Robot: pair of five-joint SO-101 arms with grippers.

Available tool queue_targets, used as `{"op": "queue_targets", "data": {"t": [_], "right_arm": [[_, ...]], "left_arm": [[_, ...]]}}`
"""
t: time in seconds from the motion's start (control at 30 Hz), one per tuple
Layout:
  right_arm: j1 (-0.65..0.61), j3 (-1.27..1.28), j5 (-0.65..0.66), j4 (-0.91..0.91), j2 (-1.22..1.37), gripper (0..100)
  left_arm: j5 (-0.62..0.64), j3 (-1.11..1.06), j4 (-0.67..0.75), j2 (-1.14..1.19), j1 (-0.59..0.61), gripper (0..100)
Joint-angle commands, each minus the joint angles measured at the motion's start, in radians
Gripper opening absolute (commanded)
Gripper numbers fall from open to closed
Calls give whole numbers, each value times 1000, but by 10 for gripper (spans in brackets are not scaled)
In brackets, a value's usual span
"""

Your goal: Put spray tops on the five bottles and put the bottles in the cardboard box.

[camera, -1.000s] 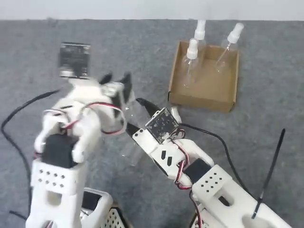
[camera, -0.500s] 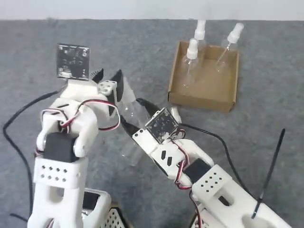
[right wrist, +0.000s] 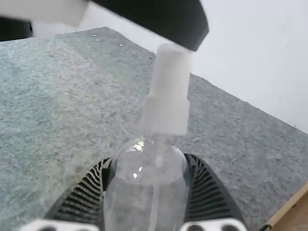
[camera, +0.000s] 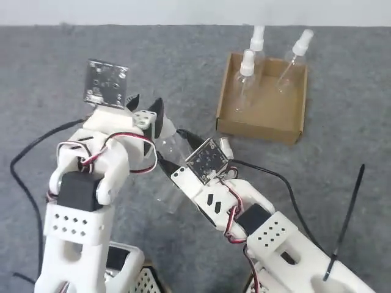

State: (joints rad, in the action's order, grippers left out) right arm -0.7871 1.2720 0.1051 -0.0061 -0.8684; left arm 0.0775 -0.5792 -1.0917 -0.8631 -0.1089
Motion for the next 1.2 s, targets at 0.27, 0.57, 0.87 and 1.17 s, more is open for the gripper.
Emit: {"op": "queue_targets", "data": {"t": [0.27, 0.57, 0.87, 1.17], "right_arm": [[13, -18, -11, -4, -35, 6], [27, -120, -11, 151, -35, 6], [168, -523, -14, 386, 139, 6], [137, -868, -17, 610, 450, 6]], "left_arm": [[-23, 74, -34, -21, -51, 141], [-25, 248, -150, -124, 112, 144], [-25, -321, 3, -443, 98, 146], [-17, -605, 104, -661, -71, 250]]}}
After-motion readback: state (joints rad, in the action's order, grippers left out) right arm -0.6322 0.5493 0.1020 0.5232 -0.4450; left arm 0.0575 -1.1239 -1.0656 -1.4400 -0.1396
